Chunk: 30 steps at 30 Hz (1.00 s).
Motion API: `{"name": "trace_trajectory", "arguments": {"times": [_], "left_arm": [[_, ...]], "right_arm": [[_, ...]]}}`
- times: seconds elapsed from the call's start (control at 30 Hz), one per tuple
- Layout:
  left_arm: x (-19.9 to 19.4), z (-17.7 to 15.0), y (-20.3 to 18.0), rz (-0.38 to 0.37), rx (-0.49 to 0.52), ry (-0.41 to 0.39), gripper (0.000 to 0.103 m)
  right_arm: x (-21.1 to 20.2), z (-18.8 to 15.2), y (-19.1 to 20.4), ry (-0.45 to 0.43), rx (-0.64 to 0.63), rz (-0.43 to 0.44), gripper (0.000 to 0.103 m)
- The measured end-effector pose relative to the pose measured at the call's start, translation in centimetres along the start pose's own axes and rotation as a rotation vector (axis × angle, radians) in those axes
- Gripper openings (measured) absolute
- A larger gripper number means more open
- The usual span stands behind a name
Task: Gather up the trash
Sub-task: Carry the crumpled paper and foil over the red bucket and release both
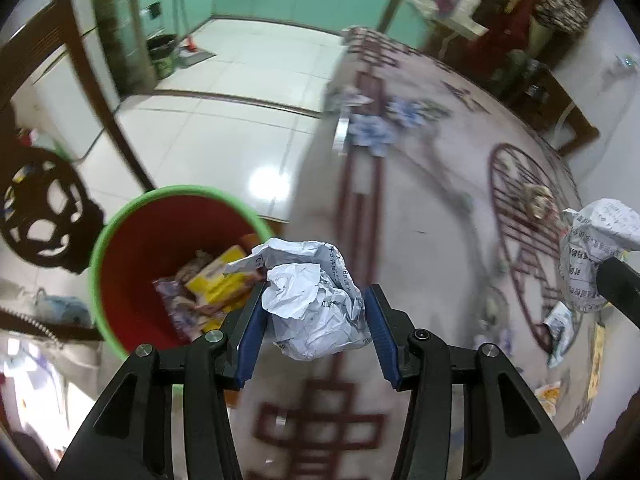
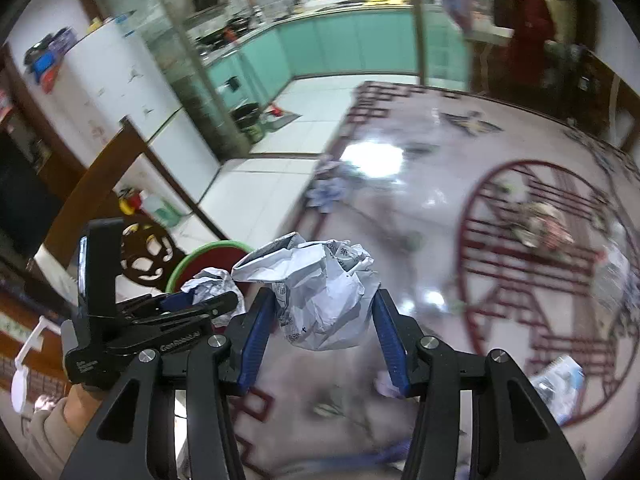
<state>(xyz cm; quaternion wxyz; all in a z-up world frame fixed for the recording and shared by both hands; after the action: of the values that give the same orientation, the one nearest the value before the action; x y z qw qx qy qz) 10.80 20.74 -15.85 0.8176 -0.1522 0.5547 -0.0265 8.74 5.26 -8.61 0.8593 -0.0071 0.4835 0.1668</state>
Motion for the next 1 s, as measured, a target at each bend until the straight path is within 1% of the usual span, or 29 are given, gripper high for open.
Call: {"name": "trace_trajectory", "arguments": {"times": [0.2, 0.37, 0.47, 0.7, 0.9, 1.0], "left_arm": [[-0.1, 0.7, 4.4, 0.064, -0.064, -0.010, 0.047], [0.3, 1.2, 7.5, 0.111, -0.111, -0.008, 0.047], [0.4, 1.7, 8.9, 0.139, -0.124, -0.016, 0.047], [1.2, 2.9, 10.4, 0.143, -0.143, -0.016, 0.047], [1.5, 3.7, 10.8, 0.139, -0.149, -0.021, 0.047], [1.2, 4.0, 10.8, 0.151, -0.138, -0.043, 0.047]], "right_arm": [[4.5, 1.6, 4.4, 0.044, -0.081, 0.090, 0.049], [7.8, 2.5, 7.1, 0.077, -0.143, 0.138, 0.049], [9.4, 3.0, 8.2, 0.090, -0.165, 0.156, 0.049], [12.1, 4.1, 10.2, 0.114, -0.196, 0.184, 0.049], [13.1, 4.7, 11.3, 0.126, -0.216, 0.189, 0.049], [13.2, 4.7, 11.3, 0.125, -0.215, 0.190, 0.049]]}}
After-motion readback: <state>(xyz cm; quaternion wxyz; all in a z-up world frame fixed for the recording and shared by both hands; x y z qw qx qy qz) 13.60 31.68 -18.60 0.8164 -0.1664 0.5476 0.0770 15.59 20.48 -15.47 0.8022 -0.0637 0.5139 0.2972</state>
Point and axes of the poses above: each gripper's, at about its wrist camera, not at the fingertips, and x roughly the way its jaws point, y to its left, z to its top, the point moved 1 cm from there along x, roughly the way its jaws point, and after that the axes turned 11 degrees about -x, right-handed, at the moved point
